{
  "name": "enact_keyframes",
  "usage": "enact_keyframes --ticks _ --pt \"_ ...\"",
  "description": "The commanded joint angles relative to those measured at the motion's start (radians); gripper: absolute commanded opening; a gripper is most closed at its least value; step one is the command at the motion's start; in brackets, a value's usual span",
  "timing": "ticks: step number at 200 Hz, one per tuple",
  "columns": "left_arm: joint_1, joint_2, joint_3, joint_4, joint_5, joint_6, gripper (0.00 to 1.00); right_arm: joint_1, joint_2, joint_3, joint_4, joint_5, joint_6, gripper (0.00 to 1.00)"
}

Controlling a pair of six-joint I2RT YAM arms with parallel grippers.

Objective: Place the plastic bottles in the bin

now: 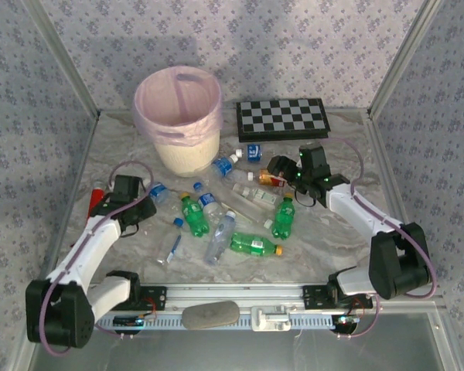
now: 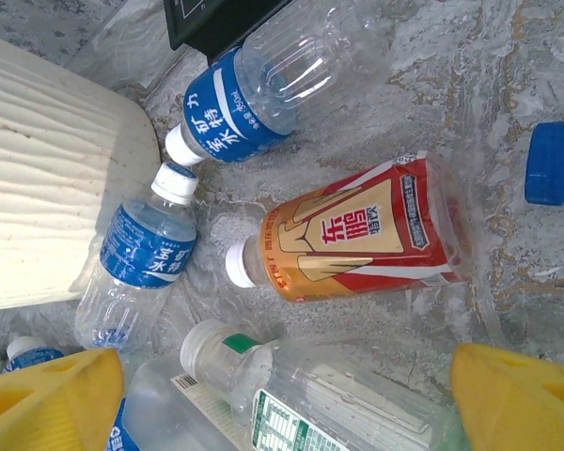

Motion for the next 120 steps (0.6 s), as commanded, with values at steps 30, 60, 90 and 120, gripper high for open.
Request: enact_keyframes --ticks 30,60,90,120 --pt "-0.004 -0.176 0.183 -0.043 0.015 0.062 0.47 0.005 -0.069 -0.034 -0.061 0.027 -0.01 0.91" --pt "-0.02 -0.217 0.249 0.06 0.044 0.031 0.44 0.006 -0.094 -0.037 -0.081 0.026 -0.017 0.92" --pt "-0.035 -0.194 0.325 0.199 0.093 0.033 0.42 0.018 -0.131 -0.042 -0.109 0.047 -0.022 0.92" --pt "-0.052 -0.08 0.481 0.269 0.187 0.089 0.42 0.029 -0.159 -0.052 -0.132 0.083 -0.024 0.92"
